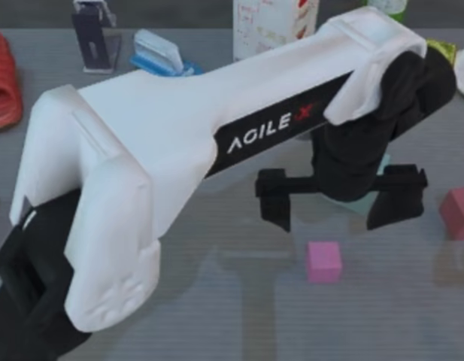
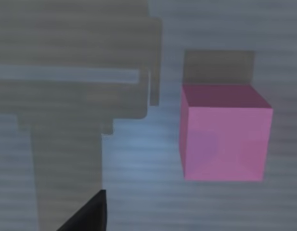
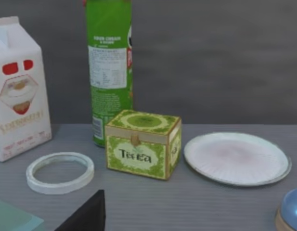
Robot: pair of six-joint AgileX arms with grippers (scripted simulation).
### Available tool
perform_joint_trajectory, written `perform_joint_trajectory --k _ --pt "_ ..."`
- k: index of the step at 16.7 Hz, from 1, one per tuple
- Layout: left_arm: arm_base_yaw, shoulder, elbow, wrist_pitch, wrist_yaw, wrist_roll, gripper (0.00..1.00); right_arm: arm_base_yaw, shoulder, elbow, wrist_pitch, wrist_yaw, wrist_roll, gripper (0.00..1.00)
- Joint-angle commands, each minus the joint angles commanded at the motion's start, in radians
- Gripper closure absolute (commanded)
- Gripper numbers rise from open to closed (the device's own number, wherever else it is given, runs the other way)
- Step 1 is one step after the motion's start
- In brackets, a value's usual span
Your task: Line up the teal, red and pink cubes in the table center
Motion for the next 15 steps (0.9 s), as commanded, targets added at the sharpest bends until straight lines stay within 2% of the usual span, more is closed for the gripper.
perform_joint_trajectory --k 4,7,11,15 --pt "-0.001 -0.007 -0.011 0.008 -0.001 0.002 0.0 0.0 0.008 0.008 -0.006 0.001 -0.001 0.0" --pt "0.044 -0.097 -0.098 0.064 -0.005 0.017 0.0 0.001 0.084 0.08 -0.06 0.003 -0.006 0.0" --pt "0.171 -0.362 -0.346 0.216 -0.012 0.066 0.0 0.009 0.296 0.26 -0.194 0.003 -0.021 0.0" --pt "0.348 -0.779 -0.72 0.434 -0.014 0.166 0.0 0.023 0.635 0.502 -0.381 0.002 -0.042 0.0"
